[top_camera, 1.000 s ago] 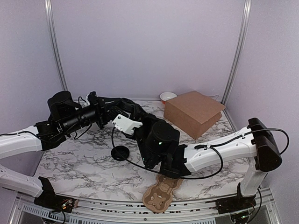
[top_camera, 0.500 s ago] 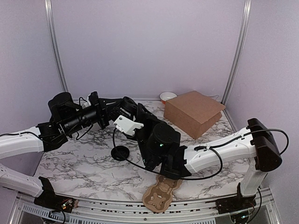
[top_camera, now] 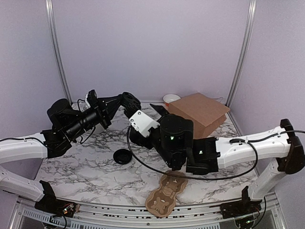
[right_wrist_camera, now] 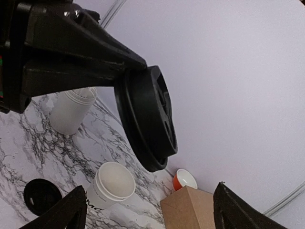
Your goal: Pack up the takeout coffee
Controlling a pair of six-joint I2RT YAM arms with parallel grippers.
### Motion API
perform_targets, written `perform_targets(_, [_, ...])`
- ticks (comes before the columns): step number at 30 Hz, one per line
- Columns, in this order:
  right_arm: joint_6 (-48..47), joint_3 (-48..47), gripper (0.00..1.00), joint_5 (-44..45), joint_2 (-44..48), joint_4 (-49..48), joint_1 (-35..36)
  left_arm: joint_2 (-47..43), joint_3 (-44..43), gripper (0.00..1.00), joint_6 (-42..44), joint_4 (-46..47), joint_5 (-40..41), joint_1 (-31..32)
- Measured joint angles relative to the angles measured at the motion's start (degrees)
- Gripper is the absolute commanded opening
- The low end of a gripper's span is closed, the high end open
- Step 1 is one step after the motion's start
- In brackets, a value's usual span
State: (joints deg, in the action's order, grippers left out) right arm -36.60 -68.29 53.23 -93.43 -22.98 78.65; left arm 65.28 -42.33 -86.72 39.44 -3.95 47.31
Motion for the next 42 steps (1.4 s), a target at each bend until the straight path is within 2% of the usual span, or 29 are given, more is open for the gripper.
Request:
perform_targets(5, [18.5, 0.3, 0.94, -11.2, 9.9, 13.6, -1.1, 4.2, 1.5, 0.00, 2.2, 8.5, -1.4, -0.2])
perform_targets(9, [32.3, 2.1, 0.95, -25.0, 17.0, 19.6, -7.3, 9.1, 1.5, 0.00, 3.6, 16.2, -5.0, -0.3])
perform_targets(16, [50.2, 6.6, 0.95, -47.6, 25.6, 21.6, -21.4, 15.6, -2.3, 0.00, 6.0, 24.4, -12.7, 0.0])
perform_targets(22, [64.5, 12.0, 0.91, -65.9, 28.3, 17.8, -32.9, 21.4, -6.0, 0.00, 6.4, 31.5, -17.7, 1.7])
perform_targets(26, [69.4, 13.7, 0.90, -70.6, 28.3, 17.7, -36.1, 24.8, -7.3, 0.01, 6.4, 34.2, -19.7, 2.5])
perform_targets(33, [71.8, 13.7, 0.90, -71.8, 28.9, 20.4, -36.1, 29.6, -8.4, 0.01, 5.9, 37.0, -21.3, 3.1])
perform_targets(42, [76.5, 14.1, 0.88, -75.4, 28.6, 18.8, -36.2, 33.2, -9.5, 0.02, 3.3, 42.9, -22.0, 3.7])
